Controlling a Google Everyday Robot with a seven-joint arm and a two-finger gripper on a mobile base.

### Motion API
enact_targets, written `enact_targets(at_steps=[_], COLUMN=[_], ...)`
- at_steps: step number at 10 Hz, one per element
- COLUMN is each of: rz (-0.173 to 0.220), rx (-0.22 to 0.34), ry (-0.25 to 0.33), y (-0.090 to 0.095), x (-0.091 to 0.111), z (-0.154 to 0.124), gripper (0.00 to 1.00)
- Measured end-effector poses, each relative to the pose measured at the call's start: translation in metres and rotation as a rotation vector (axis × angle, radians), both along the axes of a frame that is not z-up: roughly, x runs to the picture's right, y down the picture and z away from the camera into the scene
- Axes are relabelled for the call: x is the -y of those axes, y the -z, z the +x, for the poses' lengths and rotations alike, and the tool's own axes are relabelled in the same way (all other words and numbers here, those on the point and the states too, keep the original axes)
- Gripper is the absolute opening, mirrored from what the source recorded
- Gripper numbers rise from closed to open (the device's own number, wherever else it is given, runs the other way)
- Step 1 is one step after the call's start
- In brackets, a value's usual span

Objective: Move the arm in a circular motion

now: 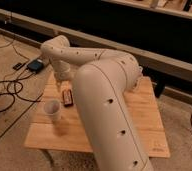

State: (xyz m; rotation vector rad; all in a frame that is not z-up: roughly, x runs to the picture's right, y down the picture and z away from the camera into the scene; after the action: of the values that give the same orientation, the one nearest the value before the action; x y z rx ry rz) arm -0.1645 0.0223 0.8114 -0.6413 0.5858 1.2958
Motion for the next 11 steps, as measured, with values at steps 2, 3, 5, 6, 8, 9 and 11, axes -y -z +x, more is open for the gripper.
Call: enact_targets(at_steps=[2,3,5,6,8,9,11], rz=[-0.037,-0.046,-0.067,-0.074,-0.078,-0.077,-0.063], rx=[0.069,0.083,0.076,0.06,-0.017,-0.061,-0.158], ry=[0.034,0.042,0.018,-0.003,-0.097,-0.14,-0.238], y=[0.023,0.032,0.051,0.058,0.07,0.073,0.077], x=[-0.037,-0.049,-0.079,-0.089,-0.11,-0.117,-0.124], z=[-0.011,-0.008,0.012,0.024,0.07,0.094,0.147], gripper=[0.65,0.65,0.65,0.65,0.65,0.65,0.65])
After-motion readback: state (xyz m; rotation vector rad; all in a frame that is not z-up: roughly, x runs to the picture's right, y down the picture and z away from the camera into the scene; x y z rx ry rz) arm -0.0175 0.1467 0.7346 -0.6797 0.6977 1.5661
